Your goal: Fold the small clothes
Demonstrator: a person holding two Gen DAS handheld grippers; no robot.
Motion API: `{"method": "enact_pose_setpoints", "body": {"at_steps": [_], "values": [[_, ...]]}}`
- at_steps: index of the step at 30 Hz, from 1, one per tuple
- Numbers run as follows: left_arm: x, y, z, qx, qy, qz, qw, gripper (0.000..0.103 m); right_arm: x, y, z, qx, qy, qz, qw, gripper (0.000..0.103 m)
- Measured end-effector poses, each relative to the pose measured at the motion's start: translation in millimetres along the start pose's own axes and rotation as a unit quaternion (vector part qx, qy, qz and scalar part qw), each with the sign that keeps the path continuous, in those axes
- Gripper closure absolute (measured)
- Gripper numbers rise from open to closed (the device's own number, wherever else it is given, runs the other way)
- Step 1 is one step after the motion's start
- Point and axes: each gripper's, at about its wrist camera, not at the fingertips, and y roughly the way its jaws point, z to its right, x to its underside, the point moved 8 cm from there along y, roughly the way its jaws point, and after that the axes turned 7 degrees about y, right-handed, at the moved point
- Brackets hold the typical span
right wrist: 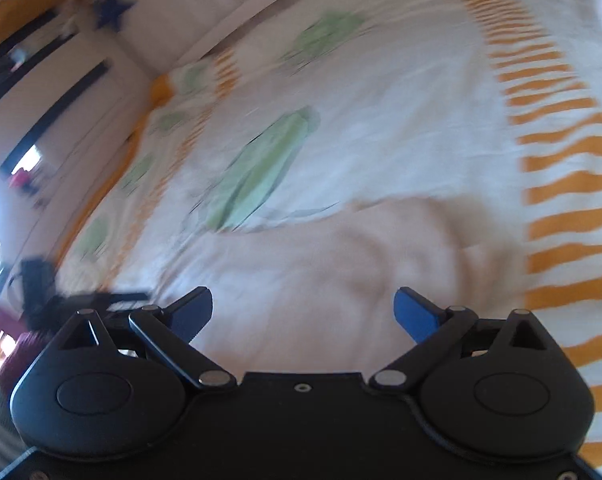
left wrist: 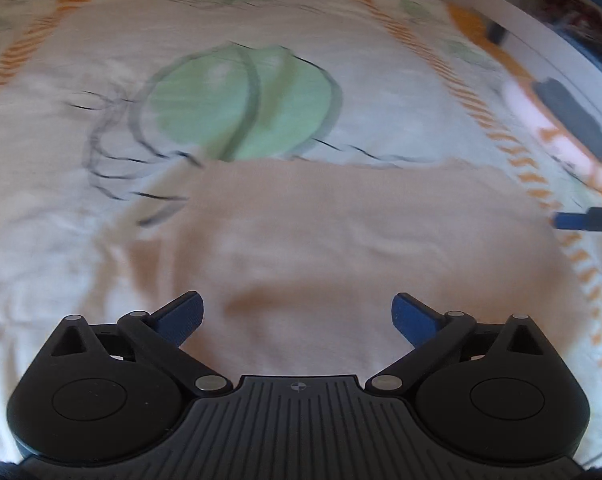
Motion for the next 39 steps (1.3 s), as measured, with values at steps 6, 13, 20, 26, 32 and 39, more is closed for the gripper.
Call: {"method": "enact_pose_setpoints", "body": {"at_steps": [6,13,20,26,32,39], "values": [[25,23,33,0.013,0.077,-0.063,0.9950,0.001,56,33,-21,-0.003,-0.062,-0.151,0.987,0.005],[25,22,27,0.013,0.060,-0.065,0.9960,0.001,59,-3,6,0.032,-0.013,-0.130,0.991,0.003],[26,22,28,0.012,0.062,-0.067,0.9958,0.001,34,-21,72,0.071,0.128,-0.047,0.988,0.000],[26,23,24,0.017,0.049,-0.064,0.9966,0.001,31,0,80,0.019,0.173,-0.046,0.984,0.000],[26,25,23,0.015,0.034,-0.059,0.9976,0.001,24,15,74,-0.013,0.168,-0.031,0.985,0.000],[28,26,24,0.009,0.023,-0.040,0.9989,0.001,23,21,67,-0.014,0.144,-0.036,0.989,0.000]]}}
